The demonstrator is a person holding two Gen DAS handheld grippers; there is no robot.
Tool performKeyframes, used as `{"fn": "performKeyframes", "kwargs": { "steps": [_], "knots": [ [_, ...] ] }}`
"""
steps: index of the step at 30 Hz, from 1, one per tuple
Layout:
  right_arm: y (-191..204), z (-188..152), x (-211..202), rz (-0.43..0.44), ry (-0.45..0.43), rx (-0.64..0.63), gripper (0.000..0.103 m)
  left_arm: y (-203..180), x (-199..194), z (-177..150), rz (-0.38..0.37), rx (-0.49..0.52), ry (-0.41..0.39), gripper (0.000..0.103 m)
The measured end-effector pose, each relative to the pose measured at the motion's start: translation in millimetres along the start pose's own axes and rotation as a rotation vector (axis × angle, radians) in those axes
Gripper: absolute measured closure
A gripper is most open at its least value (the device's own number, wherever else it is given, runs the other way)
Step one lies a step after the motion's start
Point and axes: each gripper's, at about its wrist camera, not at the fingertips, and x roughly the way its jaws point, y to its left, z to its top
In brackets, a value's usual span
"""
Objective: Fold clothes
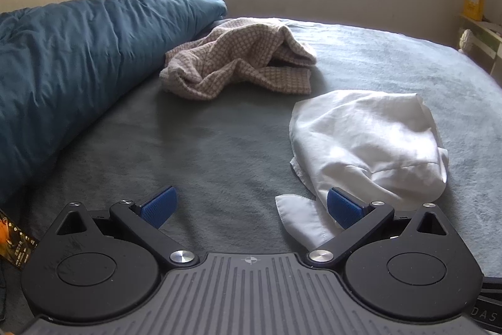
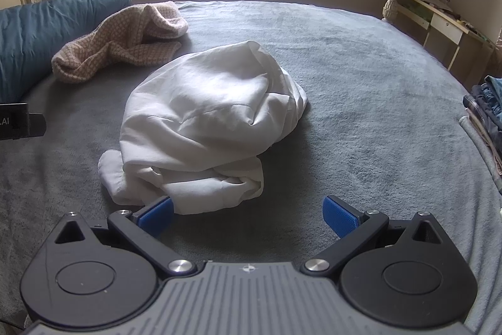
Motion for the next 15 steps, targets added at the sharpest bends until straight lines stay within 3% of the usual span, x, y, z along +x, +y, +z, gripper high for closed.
{"fn": "performKeyframes", "kwargs": {
  "steps": [15],
  "knots": [
    [-1.0,-0.5,-0.1,0.001,0.003,0.005,0.0,-0.1,-1.1,-0.1,0.009,0.01,-0.003,0.0]
  ]
}}
